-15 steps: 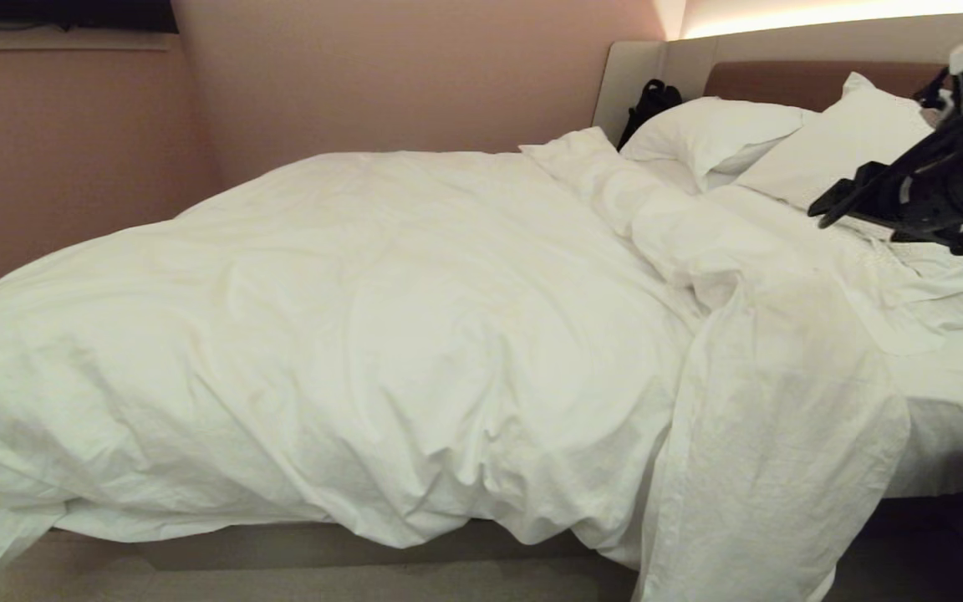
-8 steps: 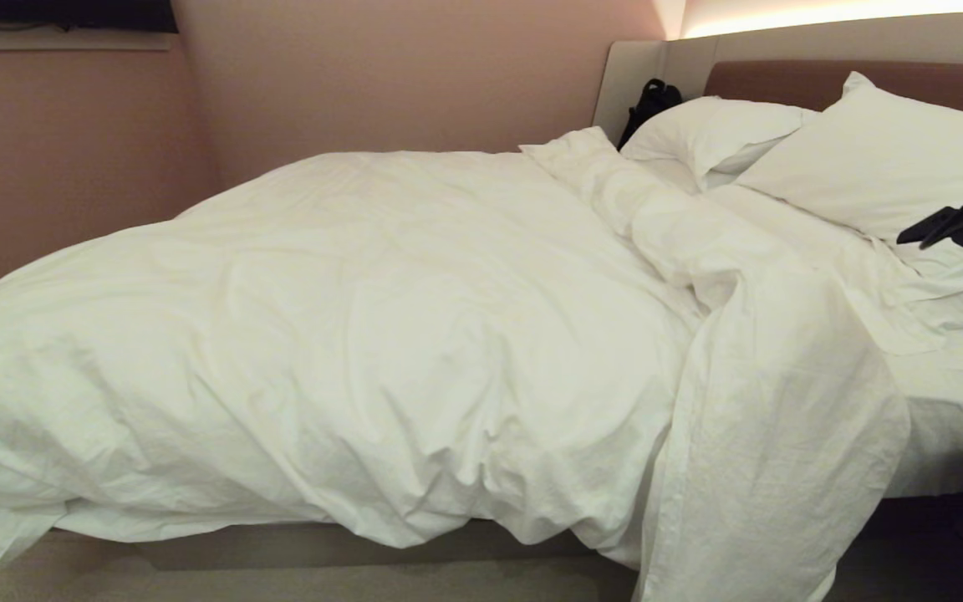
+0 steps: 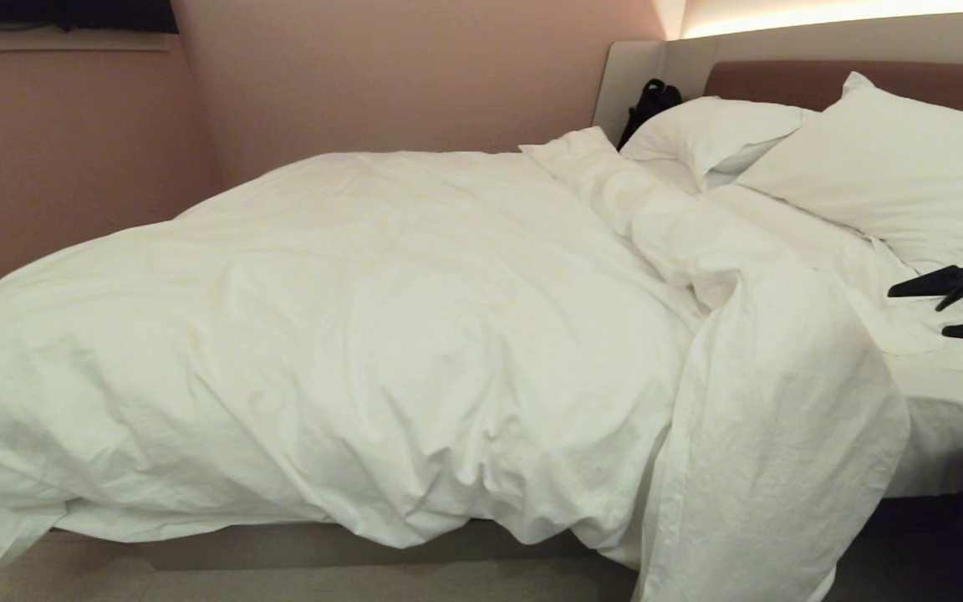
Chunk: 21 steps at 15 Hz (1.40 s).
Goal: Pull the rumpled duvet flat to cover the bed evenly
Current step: Flatten the corners of the folded blanket
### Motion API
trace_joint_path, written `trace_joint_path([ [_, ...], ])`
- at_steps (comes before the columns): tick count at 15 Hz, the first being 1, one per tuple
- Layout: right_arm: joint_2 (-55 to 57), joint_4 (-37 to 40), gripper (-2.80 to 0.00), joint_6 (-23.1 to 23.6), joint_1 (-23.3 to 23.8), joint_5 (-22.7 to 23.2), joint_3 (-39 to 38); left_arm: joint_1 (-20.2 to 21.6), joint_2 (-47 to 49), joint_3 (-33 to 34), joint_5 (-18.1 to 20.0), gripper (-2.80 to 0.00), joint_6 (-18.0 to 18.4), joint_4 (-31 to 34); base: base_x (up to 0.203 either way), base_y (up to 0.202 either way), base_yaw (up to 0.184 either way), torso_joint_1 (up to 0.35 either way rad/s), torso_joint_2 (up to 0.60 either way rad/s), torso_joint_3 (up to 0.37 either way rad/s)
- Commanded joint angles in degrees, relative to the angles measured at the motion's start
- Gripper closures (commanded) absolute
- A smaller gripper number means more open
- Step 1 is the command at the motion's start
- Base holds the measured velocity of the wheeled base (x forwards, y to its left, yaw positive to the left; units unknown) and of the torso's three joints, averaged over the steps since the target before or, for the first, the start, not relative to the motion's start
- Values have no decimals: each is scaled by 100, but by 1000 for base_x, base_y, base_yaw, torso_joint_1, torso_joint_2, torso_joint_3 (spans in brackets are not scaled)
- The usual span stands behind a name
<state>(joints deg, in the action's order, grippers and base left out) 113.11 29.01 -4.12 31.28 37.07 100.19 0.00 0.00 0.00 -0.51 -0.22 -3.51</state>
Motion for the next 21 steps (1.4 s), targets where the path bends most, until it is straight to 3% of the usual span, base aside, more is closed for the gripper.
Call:
trace_joint_path([
  [1,276,18,-280,281,124,1214,-8,0,0,0,-2,0,-4,0,0,0,0,0,0,0],
  [7,230,-34,-280,1712,700,1486,-631,0,0,0,-2,0,-4,0,0,0,0,0,0,0],
  [11,249,-25,-280,2148,1590,2624,-908,3,0,0,-2,0,-4,-4,0,0,0,0,0,0],
  [15,521,-44,-280,2213,2228,3397,-1055,0,0,0,-2,0,-4,0,0,0,0,0,0,0],
  [16,668,-44,0,2213,2310,3557,-1030,0,0,0,-2,0,-4,0,0,0,0,0,0,0],
  [21,1345,-47,0,2226,2472,3793,-1017,0,0,0,-2,0,-4,0,0,0,0,0,0,0],
])
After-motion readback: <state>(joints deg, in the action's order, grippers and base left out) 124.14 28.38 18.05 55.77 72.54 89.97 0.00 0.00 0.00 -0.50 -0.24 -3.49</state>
